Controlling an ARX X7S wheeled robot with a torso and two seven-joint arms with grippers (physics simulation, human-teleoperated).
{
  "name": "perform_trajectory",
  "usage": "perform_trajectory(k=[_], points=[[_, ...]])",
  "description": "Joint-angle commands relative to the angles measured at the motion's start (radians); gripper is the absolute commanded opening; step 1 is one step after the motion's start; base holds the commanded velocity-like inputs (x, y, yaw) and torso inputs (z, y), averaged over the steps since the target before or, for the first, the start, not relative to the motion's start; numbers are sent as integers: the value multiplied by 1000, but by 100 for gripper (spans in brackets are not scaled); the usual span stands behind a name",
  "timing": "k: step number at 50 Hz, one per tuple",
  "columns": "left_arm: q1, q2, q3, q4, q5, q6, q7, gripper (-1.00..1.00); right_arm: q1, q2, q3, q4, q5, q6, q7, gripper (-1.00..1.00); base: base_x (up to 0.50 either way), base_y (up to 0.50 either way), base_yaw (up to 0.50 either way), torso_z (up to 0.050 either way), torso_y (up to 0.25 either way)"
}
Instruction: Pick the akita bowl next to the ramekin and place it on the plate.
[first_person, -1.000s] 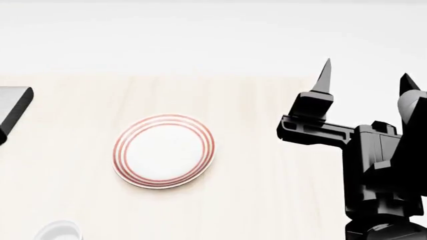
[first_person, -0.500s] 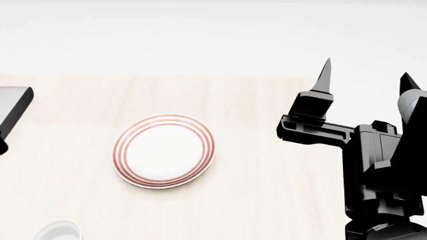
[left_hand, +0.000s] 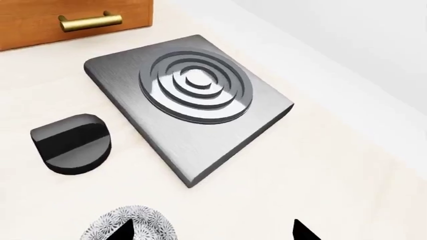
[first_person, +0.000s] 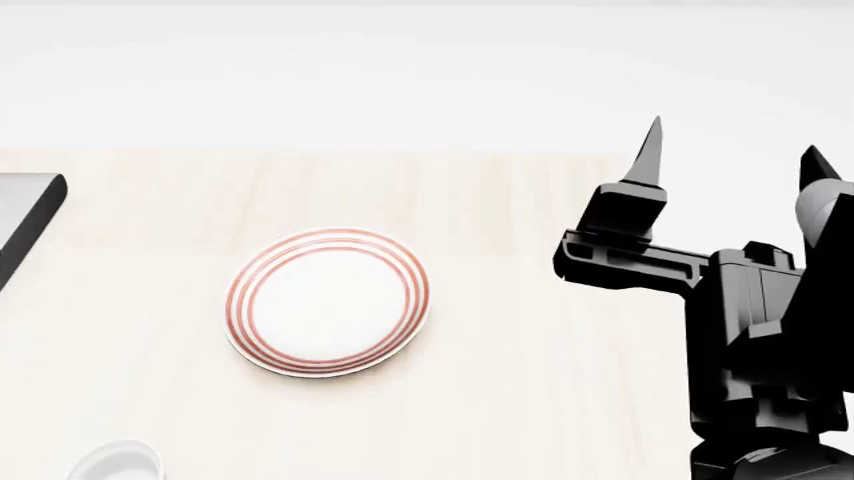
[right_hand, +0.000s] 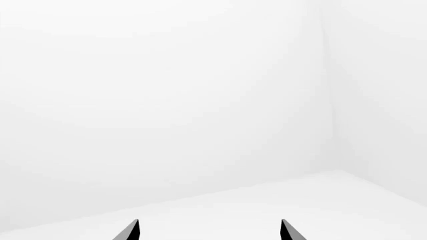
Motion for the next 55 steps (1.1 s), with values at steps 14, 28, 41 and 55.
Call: perform_trajectory(k=[14,28,41,55], points=[[-169,-15,-105,-78,-85,-172,-133,100,1,6,-2,-2,11,0,11,100,0,0,0,0,0],[-162,-107,-100,-124,-435,-170,-426,100,0,9,-4,0,14,-4,14,100,0,0,0,0,0],[-228,-122,-126,-233,-526,-168,-531,100,2,12,-5,-3,22,-1,22,100,0,0,0,0,0],[-235,-164,-126,-287,-736,-158,-696,100,-4,14,-14,13,9,-25,12,100,0,0,0,0,0]])
